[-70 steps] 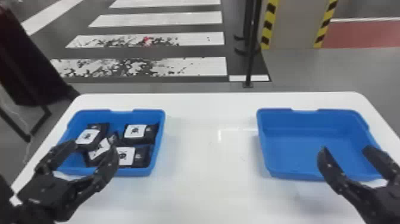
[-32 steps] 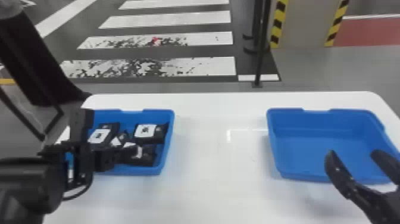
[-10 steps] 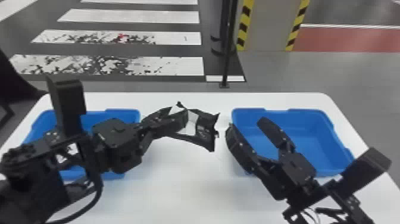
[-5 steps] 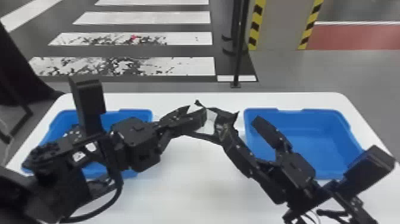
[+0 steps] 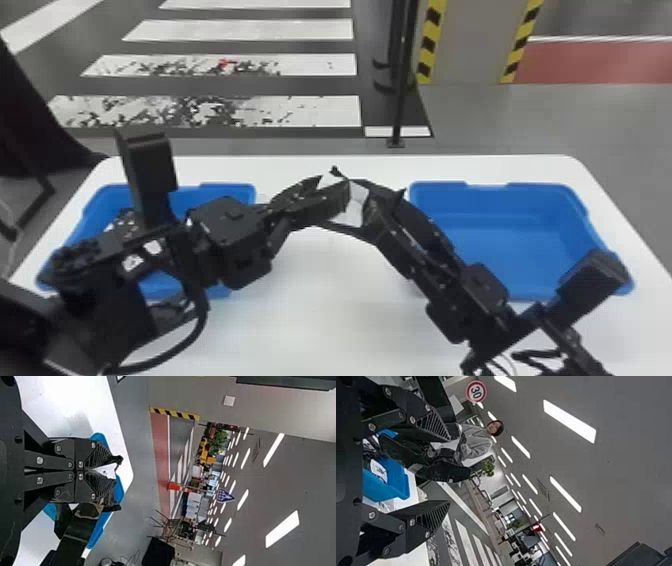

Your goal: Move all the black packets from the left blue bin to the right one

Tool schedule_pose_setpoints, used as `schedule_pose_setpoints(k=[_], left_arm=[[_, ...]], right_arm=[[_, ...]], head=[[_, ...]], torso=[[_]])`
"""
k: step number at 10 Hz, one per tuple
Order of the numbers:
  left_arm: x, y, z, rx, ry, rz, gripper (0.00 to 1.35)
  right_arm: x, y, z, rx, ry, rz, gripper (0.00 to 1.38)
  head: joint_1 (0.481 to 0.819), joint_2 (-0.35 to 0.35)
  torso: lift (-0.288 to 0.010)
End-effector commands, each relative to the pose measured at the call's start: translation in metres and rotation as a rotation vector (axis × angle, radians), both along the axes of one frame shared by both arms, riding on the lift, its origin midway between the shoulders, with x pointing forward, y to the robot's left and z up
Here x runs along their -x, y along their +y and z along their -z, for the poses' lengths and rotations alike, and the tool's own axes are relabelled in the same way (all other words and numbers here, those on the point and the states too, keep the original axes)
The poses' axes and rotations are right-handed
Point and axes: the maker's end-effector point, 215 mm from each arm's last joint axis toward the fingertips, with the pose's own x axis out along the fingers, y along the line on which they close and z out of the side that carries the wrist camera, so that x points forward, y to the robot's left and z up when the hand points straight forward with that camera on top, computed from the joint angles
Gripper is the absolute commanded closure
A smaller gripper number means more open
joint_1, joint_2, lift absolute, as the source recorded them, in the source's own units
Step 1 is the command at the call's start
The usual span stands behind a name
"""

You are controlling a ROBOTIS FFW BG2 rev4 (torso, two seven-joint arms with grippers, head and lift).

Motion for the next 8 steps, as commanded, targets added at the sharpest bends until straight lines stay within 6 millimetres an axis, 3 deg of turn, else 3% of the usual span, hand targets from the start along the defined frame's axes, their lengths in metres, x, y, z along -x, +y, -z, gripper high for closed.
schedule_pose_setpoints(k=[1, 5, 6, 8], left_arm=[[-0.002, 0.002, -0.002, 0.004, -0.007, -0.01, 1.21], [-0.006, 0.008, -0.002, 0.02, -0.009, -0.038, 1.2], [-0.007, 0.009, -0.002, 0.045, -0.008, -0.048, 1.06], [-0.009, 0.033, 0.009, 0.064, 0.017, -0.118, 0.16]], right_arm=[[-0.001, -0.001, 0.004, -0.046, 0.016, -0.004, 1.27], [0.0, 0.001, -0.01, -0.076, -0.039, -0.016, 1.28], [0.0, 0.001, -0.012, -0.099, -0.043, -0.023, 1.28], [-0.01, -0.016, -0.011, -0.092, -0.051, 0.011, 1.28]], head=[[0.695, 0.029], [0.695, 0.035], [0.695, 0.038], [0.695, 0.048]], torso=[[-0.185], [-0.185], [-0.185], [-0.185]])
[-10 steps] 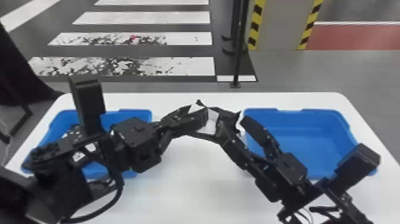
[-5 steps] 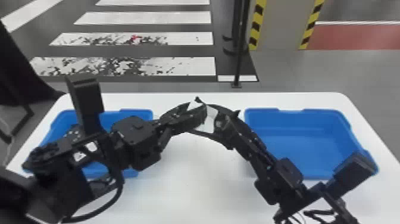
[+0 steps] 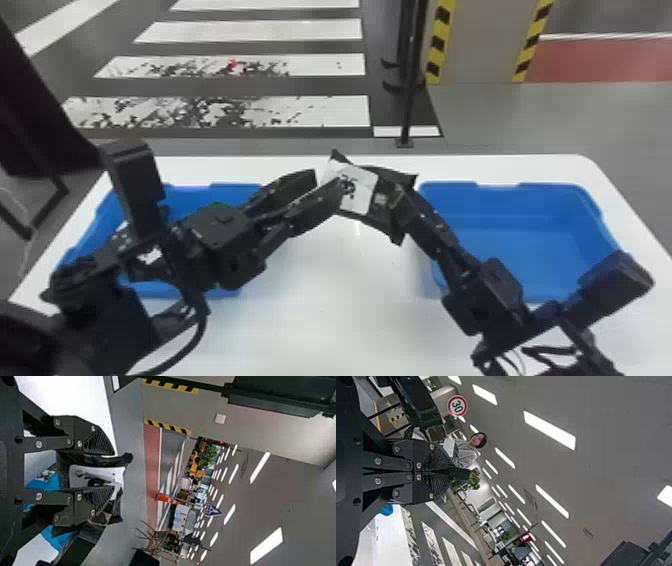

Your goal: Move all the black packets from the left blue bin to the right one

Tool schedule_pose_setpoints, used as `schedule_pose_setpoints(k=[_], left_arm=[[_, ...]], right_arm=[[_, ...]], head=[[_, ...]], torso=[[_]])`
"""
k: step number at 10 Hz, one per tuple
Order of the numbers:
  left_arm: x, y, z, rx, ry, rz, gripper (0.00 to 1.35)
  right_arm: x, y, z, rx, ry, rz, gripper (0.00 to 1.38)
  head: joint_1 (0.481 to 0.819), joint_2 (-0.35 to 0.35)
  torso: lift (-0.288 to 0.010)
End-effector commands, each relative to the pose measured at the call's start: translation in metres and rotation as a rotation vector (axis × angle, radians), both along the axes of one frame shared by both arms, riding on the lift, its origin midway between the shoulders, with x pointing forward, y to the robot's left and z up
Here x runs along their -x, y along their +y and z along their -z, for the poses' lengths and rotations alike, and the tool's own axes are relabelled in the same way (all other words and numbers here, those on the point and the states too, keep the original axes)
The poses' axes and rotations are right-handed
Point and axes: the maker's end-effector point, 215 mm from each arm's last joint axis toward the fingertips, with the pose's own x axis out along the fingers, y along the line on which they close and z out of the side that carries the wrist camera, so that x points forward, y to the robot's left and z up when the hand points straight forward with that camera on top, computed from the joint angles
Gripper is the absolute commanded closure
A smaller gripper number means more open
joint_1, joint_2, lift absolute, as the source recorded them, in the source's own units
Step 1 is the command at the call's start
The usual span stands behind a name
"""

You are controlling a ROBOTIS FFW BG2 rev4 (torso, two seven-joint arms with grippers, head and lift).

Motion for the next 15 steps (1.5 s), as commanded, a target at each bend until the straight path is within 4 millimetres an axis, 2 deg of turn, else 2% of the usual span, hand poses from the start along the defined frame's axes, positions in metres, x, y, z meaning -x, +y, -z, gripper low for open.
schedule_pose_setpoints(k=[1, 2, 4, 5, 7, 9, 10, 12, 13, 14, 15], left_arm=[[0.001, 0.02, 0.009, -0.001, 0.012, -0.047, 0.08], [0.003, 0.034, 0.009, 0.001, 0.005, -0.078, 0.15], [0.003, 0.064, -0.004, 0.008, -0.053, -0.146, 0.16], [0.004, 0.077, -0.004, -0.006, -0.053, -0.171, 0.16], [0.007, 0.097, -0.005, -0.019, -0.054, -0.211, 0.16], [0.009, 0.108, -0.007, -0.03, -0.06, -0.241, 0.16], [0.009, 0.112, -0.006, -0.035, -0.058, -0.25, 0.16], [0.009, 0.115, -0.003, -0.043, -0.05, -0.256, 0.17], [0.009, 0.117, -0.001, -0.052, -0.049, -0.262, 0.16], [0.007, 0.124, 0.001, -0.072, -0.047, -0.28, 0.17], [0.007, 0.132, 0.007, -0.092, -0.031, -0.296, 0.17]], right_arm=[[-0.015, -0.027, 0.008, 0.036, 0.0, 0.057, 1.28], [-0.03, -0.058, 0.02, 0.078, 0.009, 0.121, 1.28], [-0.062, -0.133, 0.053, 0.18, 0.052, 0.273, 1.28], [-0.073, -0.168, 0.071, 0.218, 0.081, 0.335, 1.28], [-0.089, -0.209, 0.106, 0.275, 0.148, 0.391, 1.28], [-0.102, -0.234, 0.126, 0.382, 0.192, 0.424, 1.27], [-0.103, -0.243, 0.137, 0.423, 0.226, 0.443, 1.11], [-0.091, -0.246, 0.149, 0.427, 0.254, 0.457, 0.45], [-0.082, -0.243, 0.144, 0.443, 0.244, 0.463, 0.28], [-0.07, -0.238, 0.127, 0.485, 0.206, 0.48, 0.21], [-0.057, -0.224, 0.107, 0.5, 0.165, 0.486, 0.19]], head=[[0.695, 0.051], [0.695, 0.045], [0.695, 0.019], [0.695, -0.015], [0.695, -0.069], [0.695, -0.089], [0.695, -0.099], [0.695, -0.112], [0.695, -0.113], [0.695, -0.112], [0.695, -0.105]], torso=[[-0.185], [-0.185], [-0.185], [-0.185], [-0.185], [-0.185], [-0.185], [-0.185], [-0.185], [-0.185], [-0.185]])
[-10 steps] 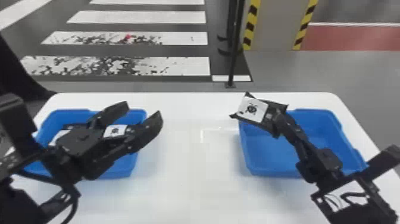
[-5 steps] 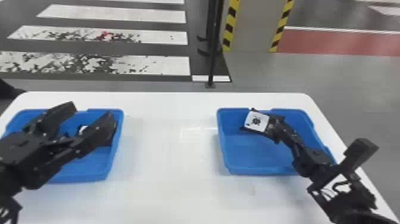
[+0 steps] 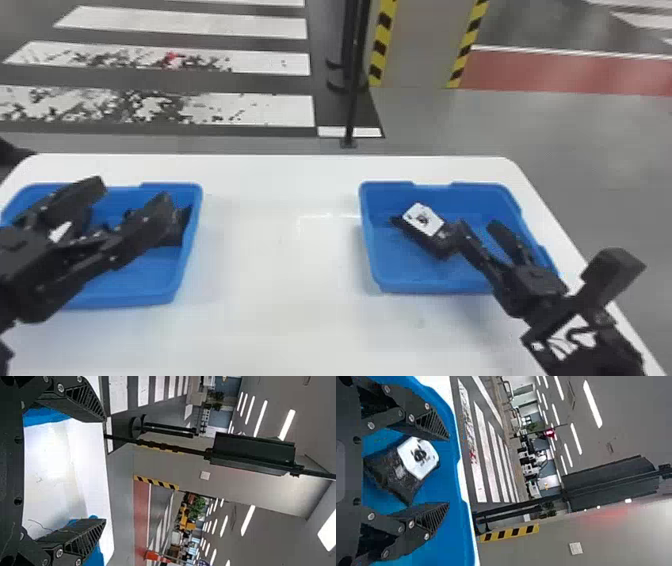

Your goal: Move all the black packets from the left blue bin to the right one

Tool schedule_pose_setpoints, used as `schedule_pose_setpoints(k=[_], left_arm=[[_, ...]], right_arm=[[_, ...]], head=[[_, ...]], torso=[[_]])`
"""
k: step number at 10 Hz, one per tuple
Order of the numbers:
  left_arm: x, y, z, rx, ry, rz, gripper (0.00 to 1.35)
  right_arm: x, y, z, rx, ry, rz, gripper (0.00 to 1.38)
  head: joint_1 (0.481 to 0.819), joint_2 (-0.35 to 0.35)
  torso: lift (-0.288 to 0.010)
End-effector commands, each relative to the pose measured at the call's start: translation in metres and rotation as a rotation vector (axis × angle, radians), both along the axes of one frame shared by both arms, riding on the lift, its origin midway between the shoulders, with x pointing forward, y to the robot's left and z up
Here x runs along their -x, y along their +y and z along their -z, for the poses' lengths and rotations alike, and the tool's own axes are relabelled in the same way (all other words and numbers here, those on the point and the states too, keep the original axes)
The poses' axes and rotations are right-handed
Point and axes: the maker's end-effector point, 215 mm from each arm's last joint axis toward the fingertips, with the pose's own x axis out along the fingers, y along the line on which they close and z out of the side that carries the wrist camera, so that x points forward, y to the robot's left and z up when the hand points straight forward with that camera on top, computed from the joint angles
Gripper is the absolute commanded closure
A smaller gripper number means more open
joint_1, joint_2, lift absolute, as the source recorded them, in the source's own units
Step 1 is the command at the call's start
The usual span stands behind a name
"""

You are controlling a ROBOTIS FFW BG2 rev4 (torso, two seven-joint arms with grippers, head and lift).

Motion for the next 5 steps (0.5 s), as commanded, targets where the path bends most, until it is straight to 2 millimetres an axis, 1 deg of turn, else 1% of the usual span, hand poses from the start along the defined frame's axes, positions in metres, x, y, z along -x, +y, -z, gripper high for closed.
schedule_pose_setpoints(k=[1, 2, 3, 4, 5], left_arm=[[0.0, 0.014, 0.009, -0.034, 0.023, -0.031, 0.17], [0.0, 0.025, 0.015, -0.057, 0.037, -0.058, 0.17], [-0.002, 0.037, 0.022, -0.078, 0.057, -0.085, 0.17], [-0.003, 0.048, 0.03, -0.094, 0.075, -0.109, 0.17], [-0.007, 0.064, 0.04, -0.121, 0.099, -0.144, 0.17]], right_arm=[[0.022, 0.025, -0.035, 0.038, -0.072, -0.013, 0.19], [0.035, 0.04, -0.054, 0.053, -0.107, -0.009, 0.19], [0.049, 0.052, -0.063, 0.046, -0.121, -0.012, 0.19], [0.059, 0.063, -0.064, 0.043, -0.119, -0.021, 0.19], [0.069, 0.07, -0.068, 0.053, -0.116, -0.022, 0.19]], head=[[0.695, -0.084], [0.695, -0.071], [0.695, -0.036], [0.695, 0.0], [0.695, 0.039]], torso=[[-0.185], [-0.185], [-0.185], [-0.185], [-0.185]])
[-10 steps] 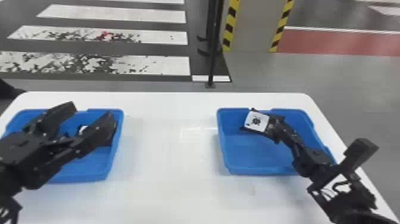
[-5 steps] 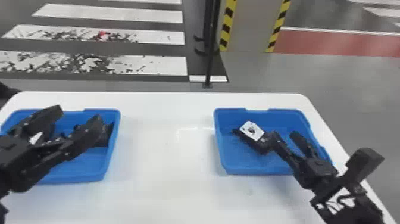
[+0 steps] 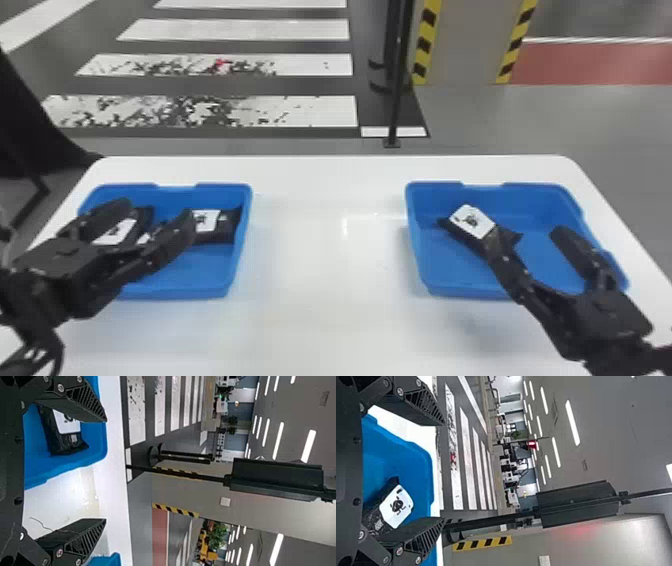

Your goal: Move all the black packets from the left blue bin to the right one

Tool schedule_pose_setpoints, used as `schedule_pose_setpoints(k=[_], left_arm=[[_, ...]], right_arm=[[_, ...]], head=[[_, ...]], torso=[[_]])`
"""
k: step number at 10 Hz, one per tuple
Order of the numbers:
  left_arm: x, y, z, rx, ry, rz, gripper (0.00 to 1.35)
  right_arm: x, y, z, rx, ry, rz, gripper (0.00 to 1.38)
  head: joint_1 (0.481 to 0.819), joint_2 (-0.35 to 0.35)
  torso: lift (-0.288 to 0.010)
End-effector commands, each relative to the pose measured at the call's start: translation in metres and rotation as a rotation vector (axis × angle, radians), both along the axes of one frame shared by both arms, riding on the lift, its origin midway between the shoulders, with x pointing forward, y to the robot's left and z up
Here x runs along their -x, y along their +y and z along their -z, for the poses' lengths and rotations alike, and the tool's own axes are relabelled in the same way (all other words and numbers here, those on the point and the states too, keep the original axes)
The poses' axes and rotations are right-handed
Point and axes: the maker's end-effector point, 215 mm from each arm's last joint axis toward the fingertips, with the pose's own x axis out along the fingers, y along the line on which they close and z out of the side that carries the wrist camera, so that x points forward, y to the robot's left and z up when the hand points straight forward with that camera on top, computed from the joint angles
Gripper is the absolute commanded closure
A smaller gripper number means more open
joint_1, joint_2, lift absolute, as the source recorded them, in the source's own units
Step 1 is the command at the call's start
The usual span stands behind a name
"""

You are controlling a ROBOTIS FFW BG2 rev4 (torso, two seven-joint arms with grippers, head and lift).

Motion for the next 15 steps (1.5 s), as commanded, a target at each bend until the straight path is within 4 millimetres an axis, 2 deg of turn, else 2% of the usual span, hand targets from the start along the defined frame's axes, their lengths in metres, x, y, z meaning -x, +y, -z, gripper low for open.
schedule_pose_setpoints(k=[1, 2, 4, 5, 6, 9, 12, 15], left_arm=[[-0.008, 0.03, 0.016, -0.047, 0.038, -0.062, 0.17], [-0.018, 0.05, 0.026, -0.07, 0.062, -0.101, 0.17], [-0.038, 0.075, 0.041, -0.1, 0.109, -0.15, 0.17], [-0.048, 0.087, 0.051, -0.113, 0.152, -0.173, 0.17], [-0.061, 0.089, 0.06, -0.113, 0.189, -0.174, 0.17], [-0.099, 0.07, 0.095, -0.105, 0.327, -0.118, 0.17], [-0.135, 0.073, 0.111, -0.139, 0.413, -0.115, 0.16], [-0.159, 0.061, 0.128, -0.175, 0.508, -0.062, 0.16]], right_arm=[[0.015, 0.009, -0.01, 0.044, -0.005, -0.001, 0.19], [0.019, 0.015, -0.008, 0.028, 0.003, -0.011, 0.19], [0.024, 0.023, -0.005, 0.005, 0.014, -0.025, 0.19], [0.024, 0.028, -0.003, -0.01, 0.023, -0.035, 0.19], [0.024, 0.029, -0.001, -0.016, 0.03, -0.037, 0.19], [0.023, 0.034, 0.001, -0.033, 0.038, -0.046, 0.19], [0.022, 0.038, 0.001, -0.044, 0.04, -0.055, 0.19], [0.022, 0.041, 0.005, -0.056, 0.052, -0.06, 0.19]], head=[[0.695, 0.068], [0.695, 0.086], [0.695, 0.156], [0.695, 0.183], [0.695, 0.193], [0.695, 0.2], [0.695, 0.186], [0.695, 0.179]], torso=[[-0.185], [-0.185], [-0.185], [-0.185], [-0.185], [-0.185], [-0.185], [-0.185]])
